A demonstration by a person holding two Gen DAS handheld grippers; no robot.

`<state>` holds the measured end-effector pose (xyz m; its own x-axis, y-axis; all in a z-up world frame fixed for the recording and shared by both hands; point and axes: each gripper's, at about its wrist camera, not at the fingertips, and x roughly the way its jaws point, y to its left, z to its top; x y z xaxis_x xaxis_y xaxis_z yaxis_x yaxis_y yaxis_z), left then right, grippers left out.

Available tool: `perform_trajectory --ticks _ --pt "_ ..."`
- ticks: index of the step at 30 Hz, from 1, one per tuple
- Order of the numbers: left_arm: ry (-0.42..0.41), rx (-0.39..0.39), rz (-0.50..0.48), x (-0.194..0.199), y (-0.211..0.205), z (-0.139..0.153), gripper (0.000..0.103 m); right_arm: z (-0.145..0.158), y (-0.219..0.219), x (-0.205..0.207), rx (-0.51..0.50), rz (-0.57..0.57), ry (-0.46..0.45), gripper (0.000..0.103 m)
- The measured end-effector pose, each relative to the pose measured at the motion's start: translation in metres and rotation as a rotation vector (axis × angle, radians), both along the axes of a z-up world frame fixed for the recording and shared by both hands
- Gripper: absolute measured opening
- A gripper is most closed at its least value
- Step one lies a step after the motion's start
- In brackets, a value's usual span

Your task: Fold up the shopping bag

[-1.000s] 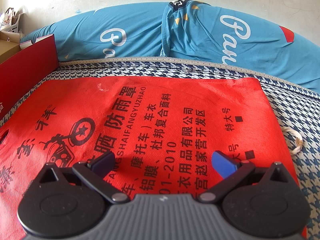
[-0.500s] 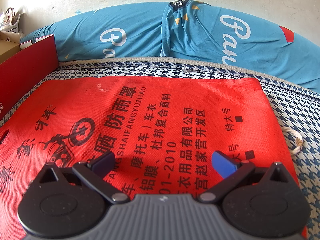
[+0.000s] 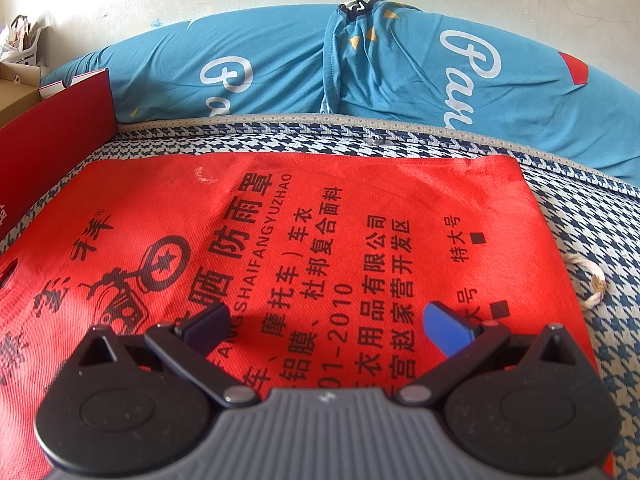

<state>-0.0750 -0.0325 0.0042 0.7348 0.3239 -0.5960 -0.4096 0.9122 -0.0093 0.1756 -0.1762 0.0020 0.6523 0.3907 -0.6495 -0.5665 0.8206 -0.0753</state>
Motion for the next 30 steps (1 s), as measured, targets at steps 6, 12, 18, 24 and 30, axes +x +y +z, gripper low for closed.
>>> perform_trajectory --ticks 6,12,18,24,30 --pt "0.002 -0.005 0.008 -0.0006 0.0015 -0.0010 0.032 -0.0002 0.0000 -0.0001 0.000 0.000 0.000 0.103" --pt "0.002 -0.007 0.007 -0.0007 0.0018 -0.0017 0.032 -0.0003 0.0000 -0.0002 0.000 0.000 0.000 0.103" --pt "-0.001 -0.009 0.009 -0.0018 0.0026 -0.0020 0.032 -0.0003 0.0000 -0.0002 0.000 0.000 0.000 0.103" --pt "-0.008 -0.005 0.004 -0.0008 0.0010 0.0003 0.032 -0.0003 0.0000 -0.0002 0.000 0.000 0.000 0.103" --pt "-0.034 -0.007 -0.007 -0.0013 -0.0007 0.0050 0.032 -0.0004 0.0000 -0.0002 0.000 0.000 0.000 0.103"
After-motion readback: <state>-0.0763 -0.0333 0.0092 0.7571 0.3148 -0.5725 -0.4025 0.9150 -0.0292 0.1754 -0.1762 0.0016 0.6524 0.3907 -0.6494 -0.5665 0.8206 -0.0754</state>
